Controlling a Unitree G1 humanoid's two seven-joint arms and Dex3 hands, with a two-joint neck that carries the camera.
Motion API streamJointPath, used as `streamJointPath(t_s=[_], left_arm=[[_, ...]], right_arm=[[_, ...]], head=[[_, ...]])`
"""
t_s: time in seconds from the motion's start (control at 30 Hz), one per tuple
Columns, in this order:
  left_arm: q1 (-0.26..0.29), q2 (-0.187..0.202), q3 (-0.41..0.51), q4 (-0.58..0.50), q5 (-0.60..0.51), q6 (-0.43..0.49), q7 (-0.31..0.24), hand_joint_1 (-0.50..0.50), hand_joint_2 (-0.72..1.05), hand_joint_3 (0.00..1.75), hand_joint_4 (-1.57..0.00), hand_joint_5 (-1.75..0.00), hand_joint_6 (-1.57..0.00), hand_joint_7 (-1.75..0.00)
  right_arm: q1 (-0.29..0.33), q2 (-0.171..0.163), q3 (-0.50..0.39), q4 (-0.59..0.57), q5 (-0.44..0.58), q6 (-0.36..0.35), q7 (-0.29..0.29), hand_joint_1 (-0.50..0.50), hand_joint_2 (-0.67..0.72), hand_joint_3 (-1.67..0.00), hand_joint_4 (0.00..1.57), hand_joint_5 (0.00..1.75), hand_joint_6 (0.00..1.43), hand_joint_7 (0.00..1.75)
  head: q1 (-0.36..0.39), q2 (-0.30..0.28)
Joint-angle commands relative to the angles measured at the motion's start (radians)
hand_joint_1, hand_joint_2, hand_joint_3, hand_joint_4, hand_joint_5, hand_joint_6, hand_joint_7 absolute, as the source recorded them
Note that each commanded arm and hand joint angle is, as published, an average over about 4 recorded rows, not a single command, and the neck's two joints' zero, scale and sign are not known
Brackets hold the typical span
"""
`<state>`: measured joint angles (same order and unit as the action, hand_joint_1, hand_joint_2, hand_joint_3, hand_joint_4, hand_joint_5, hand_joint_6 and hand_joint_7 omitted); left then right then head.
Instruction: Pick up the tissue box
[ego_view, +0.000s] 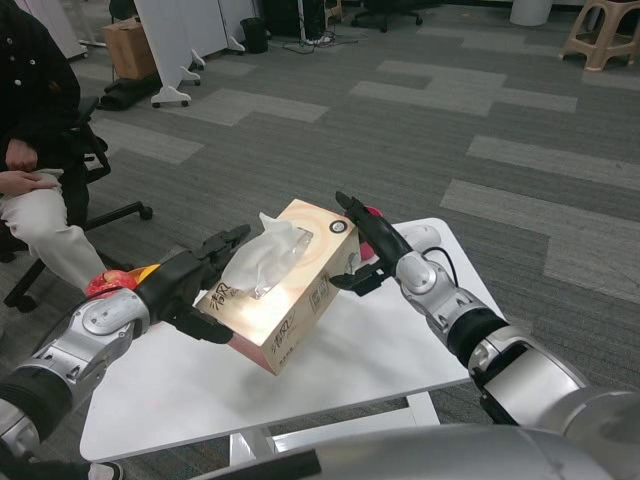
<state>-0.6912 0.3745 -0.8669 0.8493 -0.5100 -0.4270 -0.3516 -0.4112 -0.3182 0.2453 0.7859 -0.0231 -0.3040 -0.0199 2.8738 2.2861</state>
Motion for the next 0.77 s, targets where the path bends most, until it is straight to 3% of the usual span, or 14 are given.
streamJointPath(t_s=[0.03,0.77], left_arm=[[-0.021,-0.029,0.024,-0.044,-0.010,-0.032,0.007,0.50,0.87,0.09,0.00,0.00,0.00,0.00],[-0.021,-0.025,0.043,-0.060,0.007,-0.032,0.006,0.50,0.87,0.09,0.00,0.00,0.00,0.00]], right_arm=[[-0.003,0.051,0.019,-0.046,0.008,-0.054,0.034,0.21,-0.41,-0.79,0.40,1.45,0.00,0.00],[-0.003,0.050,0.003,-0.069,0.008,-0.054,0.034,0.21,-0.41,-0.79,0.40,1.45,0.00,0.00]], head=[[0.000,0.001],[0.002,0.006]])
